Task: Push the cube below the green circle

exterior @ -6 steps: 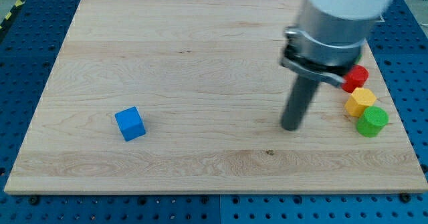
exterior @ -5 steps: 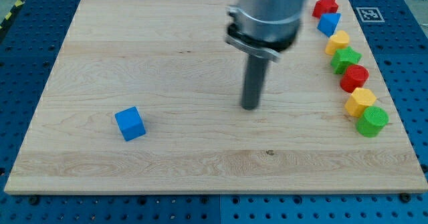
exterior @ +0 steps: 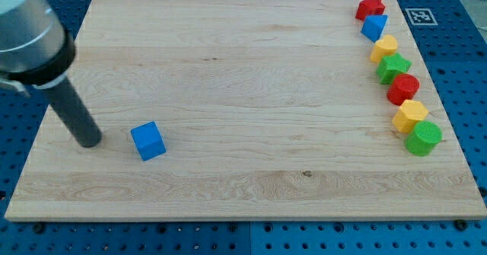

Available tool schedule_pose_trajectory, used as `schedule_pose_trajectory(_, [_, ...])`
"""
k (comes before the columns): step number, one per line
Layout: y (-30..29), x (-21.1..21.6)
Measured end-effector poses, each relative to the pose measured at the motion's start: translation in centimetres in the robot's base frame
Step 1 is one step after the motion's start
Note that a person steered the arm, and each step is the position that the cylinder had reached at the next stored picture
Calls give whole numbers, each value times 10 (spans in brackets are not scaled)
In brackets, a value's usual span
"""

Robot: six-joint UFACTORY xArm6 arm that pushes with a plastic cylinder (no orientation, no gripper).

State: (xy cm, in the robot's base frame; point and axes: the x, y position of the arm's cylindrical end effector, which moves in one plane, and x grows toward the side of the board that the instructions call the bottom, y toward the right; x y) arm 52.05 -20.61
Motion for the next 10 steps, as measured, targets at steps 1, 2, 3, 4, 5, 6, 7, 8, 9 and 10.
schedule_pose_trajectory(1, [41, 10])
schedule_pose_trajectory(2, [82, 12])
schedule_pose_trajectory(3, [109, 8])
schedule_pose_trajectory(4, [112, -12])
schedule_pose_trajectory(5, [134, -13])
schedule_pose_trajectory(6, [166, -13])
schedule_pose_trajectory(7, [184, -4])
schedule_pose_trajectory(8, [198, 5])
schedule_pose_trajectory(9, [227, 5])
schedule_pose_trajectory(10, [255, 10])
